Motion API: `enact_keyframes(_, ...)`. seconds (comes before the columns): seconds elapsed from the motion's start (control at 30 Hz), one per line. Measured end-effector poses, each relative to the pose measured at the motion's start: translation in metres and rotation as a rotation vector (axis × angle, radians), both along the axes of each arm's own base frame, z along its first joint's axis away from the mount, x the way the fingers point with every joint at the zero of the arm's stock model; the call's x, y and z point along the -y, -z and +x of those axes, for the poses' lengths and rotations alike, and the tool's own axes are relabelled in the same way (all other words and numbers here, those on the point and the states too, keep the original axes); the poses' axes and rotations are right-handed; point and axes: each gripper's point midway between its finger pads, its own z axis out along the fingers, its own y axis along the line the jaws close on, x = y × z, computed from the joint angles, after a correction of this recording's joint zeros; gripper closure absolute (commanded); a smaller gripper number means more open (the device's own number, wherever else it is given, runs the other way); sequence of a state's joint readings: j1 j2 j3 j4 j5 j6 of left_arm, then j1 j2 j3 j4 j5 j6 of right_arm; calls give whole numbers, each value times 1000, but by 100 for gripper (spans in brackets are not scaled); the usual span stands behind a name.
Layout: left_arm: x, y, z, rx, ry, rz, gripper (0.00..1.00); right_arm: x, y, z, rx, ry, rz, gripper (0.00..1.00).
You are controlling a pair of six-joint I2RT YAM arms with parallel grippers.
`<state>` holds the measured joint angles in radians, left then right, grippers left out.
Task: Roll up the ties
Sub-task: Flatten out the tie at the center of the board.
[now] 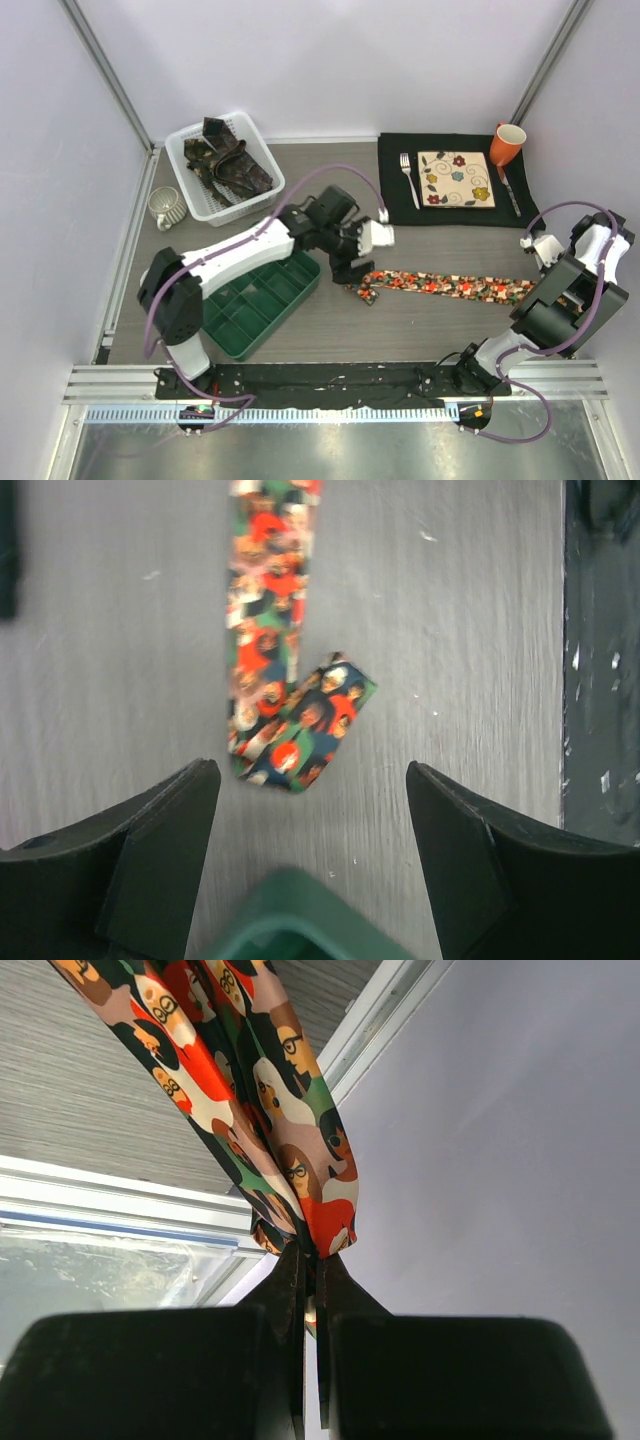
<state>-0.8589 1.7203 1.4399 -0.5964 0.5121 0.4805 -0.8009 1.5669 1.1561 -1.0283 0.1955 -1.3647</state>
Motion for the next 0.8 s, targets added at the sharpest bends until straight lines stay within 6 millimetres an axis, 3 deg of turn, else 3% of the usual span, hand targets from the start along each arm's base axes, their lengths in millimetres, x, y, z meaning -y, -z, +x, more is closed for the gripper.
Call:
enact_keyframes(0.13,22,33,-30,90,218,75,23,1,0,0,-2,-1,-2,99)
enact_keyframes(0.3,46,78,-51,177,404,156,23,0,0,-1,-3,-2,-1,99)
enact_keyframes(0.5,54,114,-50,257,505,213,30,2,-1,-1,-4,-11,-2,99)
enact_keyframes(0.6,52,128,-45,284,530,245,45,6,-4,-1,-1,-18,-8,99)
enact_keyframes(0.63,51,131,-43,292,531,257,55,8,-6,0,2,-21,-14,99)
enact_keyframes(0.73,48,129,-36,317,526,269,74,17,-11,-1,13,-25,-32,99)
enact_keyframes(0.8,42,125,-33,321,505,269,81,24,-14,-2,17,-28,-47,99)
